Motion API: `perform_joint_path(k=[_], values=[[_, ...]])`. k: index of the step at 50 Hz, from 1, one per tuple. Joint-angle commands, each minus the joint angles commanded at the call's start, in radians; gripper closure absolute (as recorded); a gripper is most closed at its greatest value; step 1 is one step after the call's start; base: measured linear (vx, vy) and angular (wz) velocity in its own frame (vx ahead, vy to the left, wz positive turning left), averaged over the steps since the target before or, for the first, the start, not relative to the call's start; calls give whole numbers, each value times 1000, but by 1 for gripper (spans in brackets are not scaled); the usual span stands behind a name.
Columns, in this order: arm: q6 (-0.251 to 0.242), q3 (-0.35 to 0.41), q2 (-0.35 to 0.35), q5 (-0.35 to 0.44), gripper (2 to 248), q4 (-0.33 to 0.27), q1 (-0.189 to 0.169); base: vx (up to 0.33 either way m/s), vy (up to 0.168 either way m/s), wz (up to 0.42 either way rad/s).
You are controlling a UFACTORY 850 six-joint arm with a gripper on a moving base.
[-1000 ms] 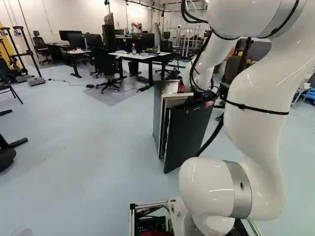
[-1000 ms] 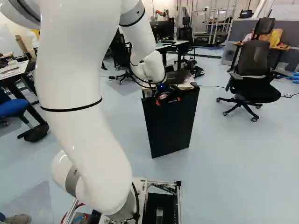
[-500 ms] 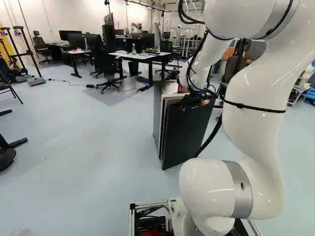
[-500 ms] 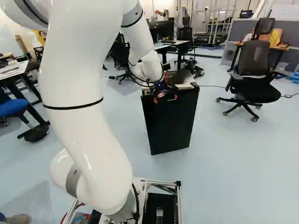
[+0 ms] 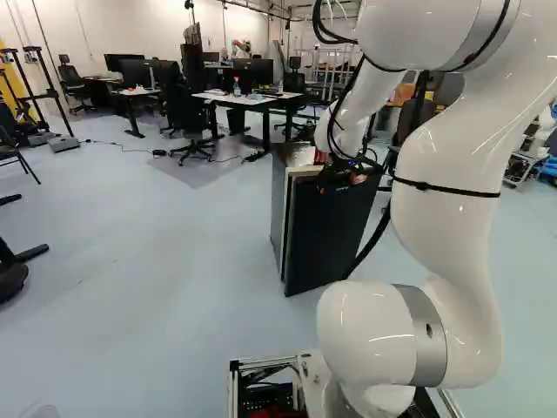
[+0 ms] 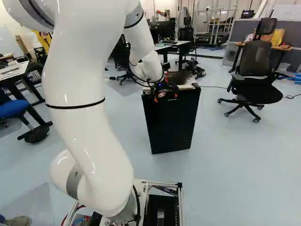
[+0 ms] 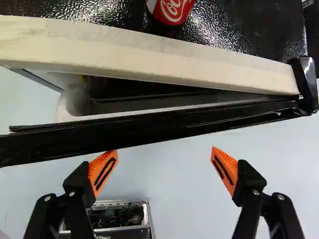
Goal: Grab a drink from the fridge
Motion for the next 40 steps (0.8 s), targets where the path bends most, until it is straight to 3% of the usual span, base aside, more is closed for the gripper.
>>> perform_joint_path(k=[40], values=[[0, -21, -17, 51, 3, 0, 3, 0, 0, 0]])
